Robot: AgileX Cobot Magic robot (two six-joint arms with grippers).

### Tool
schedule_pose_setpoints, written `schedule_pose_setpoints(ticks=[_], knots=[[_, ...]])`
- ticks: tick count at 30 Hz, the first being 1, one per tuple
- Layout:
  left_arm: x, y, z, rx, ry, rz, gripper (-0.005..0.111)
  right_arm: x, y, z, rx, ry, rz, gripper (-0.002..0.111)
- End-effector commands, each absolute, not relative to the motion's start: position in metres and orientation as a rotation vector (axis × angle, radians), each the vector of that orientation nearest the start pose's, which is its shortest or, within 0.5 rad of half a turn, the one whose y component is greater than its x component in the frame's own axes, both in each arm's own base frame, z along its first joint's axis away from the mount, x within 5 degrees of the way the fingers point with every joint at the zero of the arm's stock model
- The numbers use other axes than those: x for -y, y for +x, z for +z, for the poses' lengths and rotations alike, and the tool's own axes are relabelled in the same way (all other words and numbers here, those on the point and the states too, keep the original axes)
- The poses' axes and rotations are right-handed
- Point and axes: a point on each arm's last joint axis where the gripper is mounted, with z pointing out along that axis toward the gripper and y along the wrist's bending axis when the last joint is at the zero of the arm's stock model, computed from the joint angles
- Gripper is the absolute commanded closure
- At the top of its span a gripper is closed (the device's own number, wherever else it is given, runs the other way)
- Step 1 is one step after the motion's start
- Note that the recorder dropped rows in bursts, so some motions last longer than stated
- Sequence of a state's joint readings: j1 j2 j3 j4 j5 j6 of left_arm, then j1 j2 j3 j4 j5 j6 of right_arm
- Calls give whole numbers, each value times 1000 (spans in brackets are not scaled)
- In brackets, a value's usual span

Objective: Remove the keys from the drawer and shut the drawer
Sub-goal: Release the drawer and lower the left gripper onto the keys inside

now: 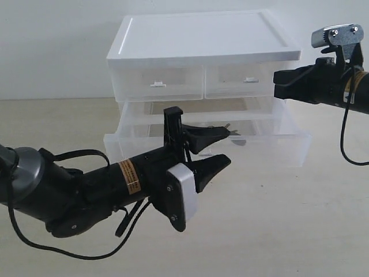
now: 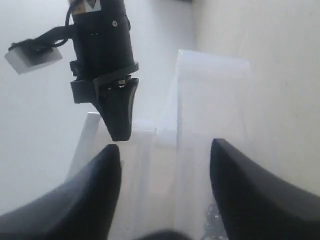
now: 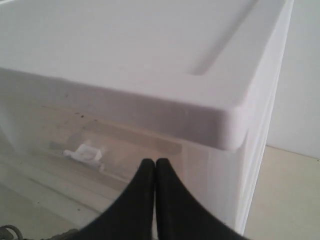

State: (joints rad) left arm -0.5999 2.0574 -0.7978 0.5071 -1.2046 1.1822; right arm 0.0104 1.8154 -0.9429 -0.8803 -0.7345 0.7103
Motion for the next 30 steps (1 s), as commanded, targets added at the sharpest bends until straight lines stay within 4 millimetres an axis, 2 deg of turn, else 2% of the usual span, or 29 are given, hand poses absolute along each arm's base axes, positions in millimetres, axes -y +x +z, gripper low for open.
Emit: schedule_pose_setpoints(ticks=[1,4,6,9,11,14,16,19,22,26,30], knots=[[244,266,143,-741,1357,15,54,-50,375,206,-1778,-399,479,108],[251,259,171,-831,1210,-54,54,-50,375,205,-1783,-400,476,108],[257,259,191,-932,1189,-87,54,-50,375,205,-1788,-399,472,108],[269,260,227,-1191,1249,-171,56,-49,375,204,-1792,-397,468,108],[273,264,254,-1398,1227,-215,58,-49,375,204,-1792,-397,468,108],[274,277,287,-1694,1189,-162,58,-49,375,204,-1792,-397,468,108],[273,284,299,-1834,1206,-92,58,-49,375,204,-1792,-397,468,108],[279,292,300,-1937,1229,-72,58,-49,375,204,-1792,-397,468,108],[290,299,285,-1986,1307,-80,58,-49,375,204,-1792,-397,468,108],[300,318,266,-2086,1201,-196,58,-49,375,205,-1792,-393,470,108],[299,346,253,-2135,1089,-227,58,-49,375,204,-1794,-392,469,108]])
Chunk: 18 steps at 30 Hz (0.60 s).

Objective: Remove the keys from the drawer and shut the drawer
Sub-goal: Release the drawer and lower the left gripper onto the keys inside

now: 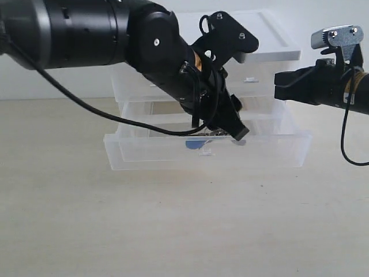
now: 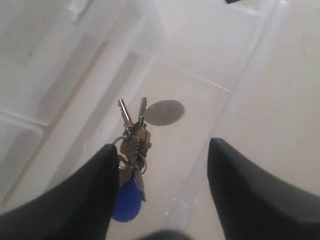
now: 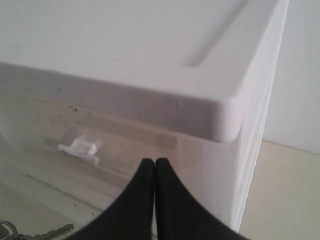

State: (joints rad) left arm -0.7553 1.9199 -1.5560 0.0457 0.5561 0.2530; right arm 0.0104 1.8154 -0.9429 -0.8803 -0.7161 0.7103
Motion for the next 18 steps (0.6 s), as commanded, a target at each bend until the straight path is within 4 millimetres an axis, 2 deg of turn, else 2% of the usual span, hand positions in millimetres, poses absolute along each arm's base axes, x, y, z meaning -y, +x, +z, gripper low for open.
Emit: schedule_pose_setpoints(ticks=[1,7,13,18], knots=[[298,353,250,-2142,1069,-225,58,-49,375,204,-1794,-392,469,108],[303,371,237,-2170,1064,-220,58,-49,375,204,-1794,-392,469,108],[309,374,227,-2201,1092,-255,58,-49,375,204,-1794,-392,469,108],[306,380,211,-2247,1084,-255,58,-49,375,204,-1794,-392,469,108]])
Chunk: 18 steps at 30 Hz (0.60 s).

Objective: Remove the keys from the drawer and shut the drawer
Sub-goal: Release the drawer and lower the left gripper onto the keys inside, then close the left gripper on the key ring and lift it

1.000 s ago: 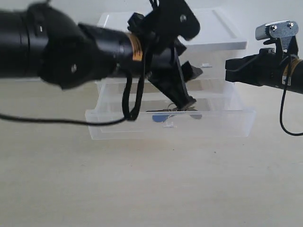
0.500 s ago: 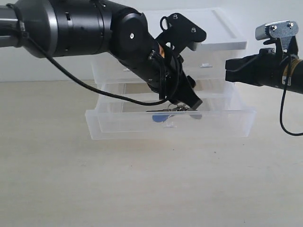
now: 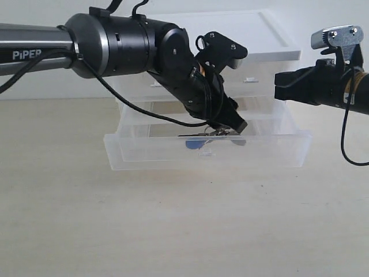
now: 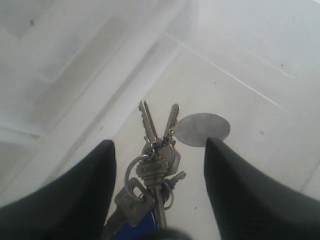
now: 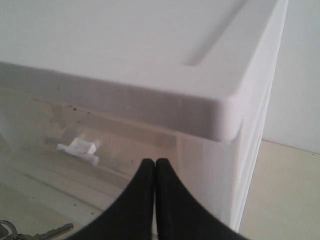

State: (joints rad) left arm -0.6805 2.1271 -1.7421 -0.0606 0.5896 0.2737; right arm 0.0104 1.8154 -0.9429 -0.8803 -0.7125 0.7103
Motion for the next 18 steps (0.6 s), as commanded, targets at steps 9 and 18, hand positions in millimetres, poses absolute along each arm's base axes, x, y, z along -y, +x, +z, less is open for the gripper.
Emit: schedule_pose_setpoints(ticks=[9,18], knots=[[308,383,195,-2262,1098,-244,58,-49,375,204,-1795,-391,470,108],[303,391,179,-2278,1115,-221,58,-49,375,204,-1795,-393,470,108]])
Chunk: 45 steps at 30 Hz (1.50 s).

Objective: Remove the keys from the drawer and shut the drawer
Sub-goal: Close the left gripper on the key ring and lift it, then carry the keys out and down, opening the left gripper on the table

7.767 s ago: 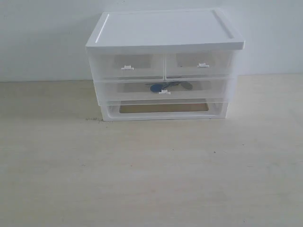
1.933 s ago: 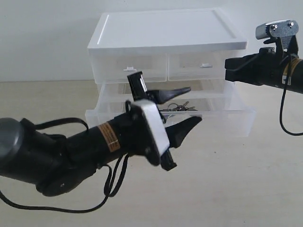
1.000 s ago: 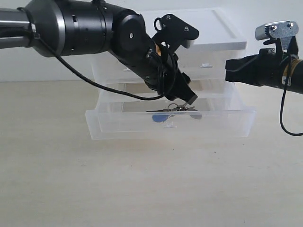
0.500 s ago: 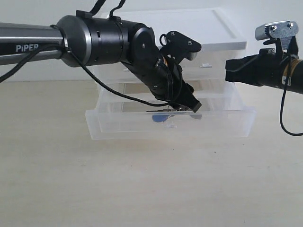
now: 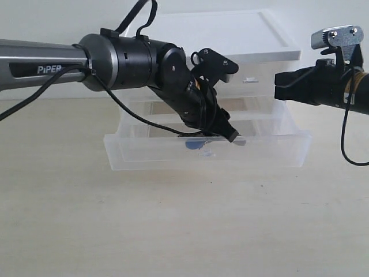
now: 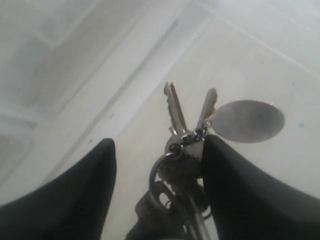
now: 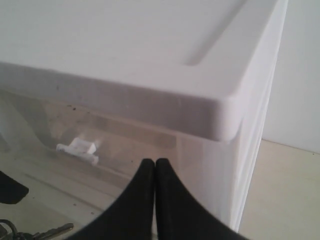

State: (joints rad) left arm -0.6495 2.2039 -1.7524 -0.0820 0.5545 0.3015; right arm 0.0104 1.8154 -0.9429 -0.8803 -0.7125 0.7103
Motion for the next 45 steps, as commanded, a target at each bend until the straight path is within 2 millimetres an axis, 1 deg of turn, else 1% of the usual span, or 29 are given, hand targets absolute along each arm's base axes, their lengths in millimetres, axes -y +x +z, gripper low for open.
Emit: schedule_pose_setpoints(ticks=[1,5,7,8,9,10,13,15,16,17,18,19,21,24,28,29,31,34,40,42,45], knots=[[303,391,181,-2274,1113,-222,58,-49,375,204,-1795,-393,470,108],[303,391,180,-2273,1137,-214,59,-49,375,204,-1795,-393,470,108],[302,390,179,-2281,1154,-209,69,-49,375,204,-1795,-393,470,108],[302,390,178,-2274,1177,-201,87,-49,375,204,-1796,-393,468,108],[302,390,178,-2272,1184,-199,96,-49,375,204,-1796,-393,468,108],[302,390,178,-2269,1188,-197,102,-49,375,204,-1796,-393,469,108],[302,390,182,-2247,1196,-194,102,-49,375,204,-1800,-392,466,108],[301,389,197,-2215,1187,-197,102,-49,375,204,-1802,-391,464,108],[299,387,213,-2180,1178,-199,102,-49,375,204,-1802,-391,464,108],[299,386,219,-2166,1172,-201,102,-49,375,204,-1802,-391,464,108],[297,384,236,-2129,1158,-201,102,-49,375,204,-1802,-391,464,108],[296,382,243,-2114,1157,-200,102,-49,375,204,-1802,-391,464,108],[295,376,262,-2071,1160,-191,102,-49,375,204,-1802,-391,464,108],[297,361,285,-2015,1209,-151,102,-49,375,204,-1804,-391,462,108],[304,330,317,-1965,1259,-174,102,-49,375,204,-1804,-391,462,108],[305,321,322,-1950,1273,-184,102,-49,375,204,-1804,-391,462,108],[305,307,328,-1917,1289,-189,102,-49,375,204,-1804,-391,462,108],[304,286,328,-1873,1305,-211,102,-49,375,204,-1804,-391,462,108],[302,232,312,-1765,1372,-280,102,-49,375,204,-1804,-391,462,108],[300,216,294,-1773,1403,-307,102,-49,375,204,-1804,-391,462,108],[296,213,260,-1800,1406,-310,102,-49,375,204,-1804,-391,462,108]])
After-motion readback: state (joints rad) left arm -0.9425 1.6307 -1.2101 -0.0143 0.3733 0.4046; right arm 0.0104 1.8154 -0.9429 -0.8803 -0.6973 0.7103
